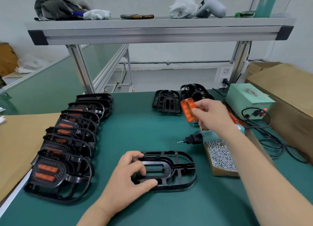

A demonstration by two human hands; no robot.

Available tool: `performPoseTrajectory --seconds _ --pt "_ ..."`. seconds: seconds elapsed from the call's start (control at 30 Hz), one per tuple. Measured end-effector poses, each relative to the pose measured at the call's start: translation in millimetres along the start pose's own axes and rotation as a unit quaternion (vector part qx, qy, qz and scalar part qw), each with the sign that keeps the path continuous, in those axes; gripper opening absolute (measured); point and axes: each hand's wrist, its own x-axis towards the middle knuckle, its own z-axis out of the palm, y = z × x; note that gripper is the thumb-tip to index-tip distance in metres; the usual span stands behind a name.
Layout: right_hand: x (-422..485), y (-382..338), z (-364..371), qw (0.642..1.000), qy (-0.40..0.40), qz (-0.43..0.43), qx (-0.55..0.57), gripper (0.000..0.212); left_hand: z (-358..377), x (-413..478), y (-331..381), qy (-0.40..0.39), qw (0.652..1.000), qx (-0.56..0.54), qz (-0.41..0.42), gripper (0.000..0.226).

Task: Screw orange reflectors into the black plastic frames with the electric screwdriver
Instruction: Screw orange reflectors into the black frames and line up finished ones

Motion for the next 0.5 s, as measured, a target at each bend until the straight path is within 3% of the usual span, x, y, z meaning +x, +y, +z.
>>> performPoseTrajectory --seconds 0.17,0.37,0.5 --pt "-39.6 -26.4 32.0 0.989 -0.066 0.029 0.128 0.014 1.5 -0.3 -0.1 0.005 1.000 -0.005 -0.009 0.039" --pt "-75.0 -39.6 66.5 0.953 -0.133 0.098 0.252 0.012 -3.3 -0.6 11.8 0.045 0.999 0.009 0.027 0.029" --pt "-91.7 -33.2 89.2 0.947 -0.157 0.106 0.259 0.010 -5.0 -2.8 15.3 0.103 0.994 -0.021 0.002 0.062"
